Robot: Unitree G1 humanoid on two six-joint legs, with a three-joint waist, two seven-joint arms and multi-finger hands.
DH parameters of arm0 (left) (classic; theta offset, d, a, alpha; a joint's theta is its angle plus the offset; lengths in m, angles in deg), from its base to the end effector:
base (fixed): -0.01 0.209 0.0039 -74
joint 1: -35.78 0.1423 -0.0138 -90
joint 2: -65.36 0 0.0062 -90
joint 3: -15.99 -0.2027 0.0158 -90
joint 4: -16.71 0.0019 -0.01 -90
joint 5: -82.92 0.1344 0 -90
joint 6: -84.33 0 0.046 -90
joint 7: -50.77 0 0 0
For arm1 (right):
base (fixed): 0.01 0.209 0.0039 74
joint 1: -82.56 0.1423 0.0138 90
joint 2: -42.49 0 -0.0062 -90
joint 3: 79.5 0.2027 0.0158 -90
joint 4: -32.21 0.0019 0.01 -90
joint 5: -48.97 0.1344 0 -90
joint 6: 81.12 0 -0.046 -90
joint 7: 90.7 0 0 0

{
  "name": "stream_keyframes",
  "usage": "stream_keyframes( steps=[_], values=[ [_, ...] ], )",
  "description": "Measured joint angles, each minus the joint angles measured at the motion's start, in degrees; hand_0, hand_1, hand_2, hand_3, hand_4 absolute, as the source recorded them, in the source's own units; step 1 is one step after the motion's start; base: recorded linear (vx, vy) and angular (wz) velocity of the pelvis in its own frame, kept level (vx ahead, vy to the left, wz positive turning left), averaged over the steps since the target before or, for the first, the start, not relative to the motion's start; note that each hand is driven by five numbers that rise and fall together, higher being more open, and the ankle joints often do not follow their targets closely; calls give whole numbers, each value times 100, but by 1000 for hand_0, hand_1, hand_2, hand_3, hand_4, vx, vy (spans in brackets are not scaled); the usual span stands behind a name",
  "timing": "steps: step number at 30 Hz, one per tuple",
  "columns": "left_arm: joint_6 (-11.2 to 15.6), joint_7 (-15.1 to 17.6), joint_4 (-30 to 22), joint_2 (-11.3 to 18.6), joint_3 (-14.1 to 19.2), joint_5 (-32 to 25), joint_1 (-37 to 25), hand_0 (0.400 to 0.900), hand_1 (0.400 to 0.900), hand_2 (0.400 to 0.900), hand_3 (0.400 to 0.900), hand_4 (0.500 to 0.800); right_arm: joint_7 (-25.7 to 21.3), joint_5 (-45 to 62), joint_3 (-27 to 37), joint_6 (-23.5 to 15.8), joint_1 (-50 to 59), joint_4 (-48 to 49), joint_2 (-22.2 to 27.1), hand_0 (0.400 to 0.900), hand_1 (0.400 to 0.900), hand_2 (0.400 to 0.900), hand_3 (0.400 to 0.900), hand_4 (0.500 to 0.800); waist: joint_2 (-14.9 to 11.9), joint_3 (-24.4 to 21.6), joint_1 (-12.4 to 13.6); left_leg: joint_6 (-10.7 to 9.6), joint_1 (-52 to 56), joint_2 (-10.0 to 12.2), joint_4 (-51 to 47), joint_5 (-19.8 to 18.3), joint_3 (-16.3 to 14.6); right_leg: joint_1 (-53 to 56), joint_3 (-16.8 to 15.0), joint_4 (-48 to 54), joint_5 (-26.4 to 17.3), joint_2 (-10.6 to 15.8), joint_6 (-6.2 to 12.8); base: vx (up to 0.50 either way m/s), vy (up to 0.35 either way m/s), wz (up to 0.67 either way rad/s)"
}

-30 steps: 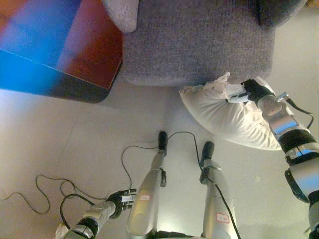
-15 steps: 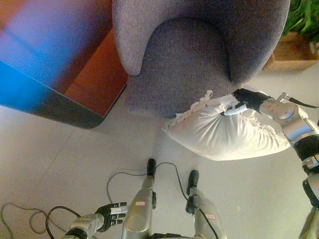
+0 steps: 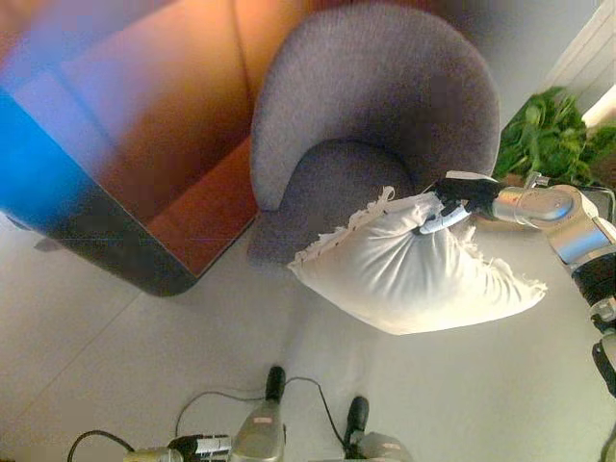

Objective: Pick up the pillow and put it on the sofa.

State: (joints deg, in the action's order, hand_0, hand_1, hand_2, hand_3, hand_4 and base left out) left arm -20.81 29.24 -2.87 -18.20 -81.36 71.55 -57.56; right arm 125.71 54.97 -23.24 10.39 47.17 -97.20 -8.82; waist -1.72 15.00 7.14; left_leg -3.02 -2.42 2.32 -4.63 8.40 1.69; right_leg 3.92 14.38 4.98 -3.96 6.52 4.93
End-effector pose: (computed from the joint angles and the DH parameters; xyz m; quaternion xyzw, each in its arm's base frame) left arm 0.0813 0.2828 -0.1117 -0.0217 0.6533 -0.0134 0.7567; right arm 0.3324 -0.2990 0.2104 -0.4752 0.1343 0.2274 0.8393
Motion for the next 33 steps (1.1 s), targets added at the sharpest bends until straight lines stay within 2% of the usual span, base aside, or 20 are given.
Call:
stream_keyframes(
  steps=[2, 7, 10, 19, 27, 33],
  values=[
    [-55, -25, 113, 1, 1, 46, 29, 900, 900, 900, 900, 800, 35, 23, -35, 189, 130, -261, -76, 400, 400, 400, 400, 500, -41, -220, 103, -22, 22, 2, -2, -27, 16, 35, 11, 0, 36, -2, 22, 99, 57, 12],
    [-134, -29, 130, 5, 5, 50, 183, 900, 900, 900, 900, 800, -34, 23, -195, 683, 556, -757, -291, 400, 400, 400, 400, 500, -121, -447, 267, -18, 144, -24, -1, -29, 127, 217, 110, -1, 81, 10, 34, 91, 61, 15],
    [-175, -44, 165, 10, 5, 52, 189, 900, 900, 900, 900, 800, -254, 24, -202, 979, 693, -865, -370, 400, 400, 400, 400, 500, -158, -493, 413, 14, 165, -43, 1, -4, 178, 266, 165, -2, 88, 21, 41, 71, 35, 16],
    [-386, -95, 245, 12, -36, 55, 399, 900, 900, 900, 900, 800, -752, 108, -204, 1600, 782, -1086, -473, 400, 400, 400, 400, 500, -197, -520, 581, 18, 122, -84, 0, 27, 389, 336, 309, -4, 124, 28, 43, 41, 24, 10],
    [-417, -146, 299, 22, -198, 41, 488, 900, 900, 900, 900, 800, -1145, 273, -479, 1845, 1137, -1616, -482, 400, 400, 400, 400, 500, -236, -497, 646, 3, -117, -67, 3, 78, 455, 127, 367, -8, 139, -3, 46, -60, -20, 2],
    [-380, -154, 293, 58, -252, -32, 426, 900, 900, 900, 900, 800, -1453, 482, -806, 1848, 1569, -1970, -480, 400, 400, 400, 400, 500, -326, -386, 652, -7, -328, -63, 4, 114, 506, -69, 407, -6, 125, -16, 25, -19, -6, 0]
  ],
)
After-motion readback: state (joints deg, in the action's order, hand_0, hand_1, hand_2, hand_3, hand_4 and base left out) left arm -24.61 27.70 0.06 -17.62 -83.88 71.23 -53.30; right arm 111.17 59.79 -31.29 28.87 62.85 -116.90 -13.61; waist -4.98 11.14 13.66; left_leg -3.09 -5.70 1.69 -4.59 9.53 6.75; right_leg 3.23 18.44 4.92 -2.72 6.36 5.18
